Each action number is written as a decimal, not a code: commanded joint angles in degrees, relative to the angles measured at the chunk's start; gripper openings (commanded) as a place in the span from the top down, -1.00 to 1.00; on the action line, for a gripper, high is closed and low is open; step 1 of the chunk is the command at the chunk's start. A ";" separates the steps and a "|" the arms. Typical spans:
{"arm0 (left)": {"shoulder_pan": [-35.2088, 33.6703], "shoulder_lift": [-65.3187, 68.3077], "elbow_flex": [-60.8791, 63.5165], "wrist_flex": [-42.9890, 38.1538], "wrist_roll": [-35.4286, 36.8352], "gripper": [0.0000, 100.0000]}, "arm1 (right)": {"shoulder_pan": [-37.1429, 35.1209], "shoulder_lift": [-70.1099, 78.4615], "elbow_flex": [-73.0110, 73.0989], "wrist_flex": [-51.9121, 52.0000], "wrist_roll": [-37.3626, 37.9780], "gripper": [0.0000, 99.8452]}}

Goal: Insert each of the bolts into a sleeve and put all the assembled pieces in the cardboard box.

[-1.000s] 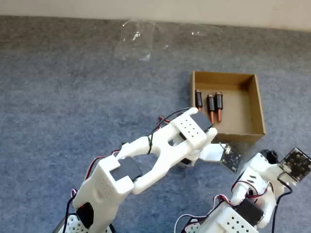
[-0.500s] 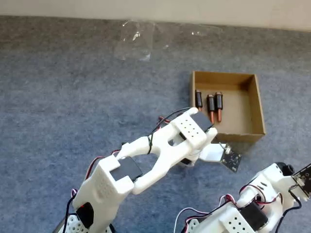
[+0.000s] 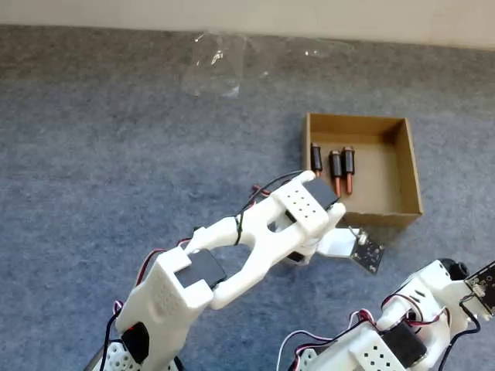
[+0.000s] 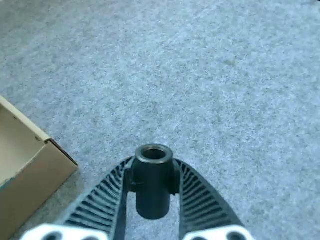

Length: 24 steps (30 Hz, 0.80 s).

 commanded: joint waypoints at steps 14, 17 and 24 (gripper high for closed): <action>-1.19 -3.03 -2.07 -0.18 0.26 0.85 | 1.01 -0.40 -1.19 -1.98 -0.18 0.99; -1.10 -3.21 -1.89 -0.18 0.26 0.85 | 0.66 -0.40 -1.01 -1.98 -0.18 0.99; -1.10 -2.86 -2.07 -0.18 0.35 0.85 | 0.57 -0.40 -0.84 -1.98 -0.18 0.99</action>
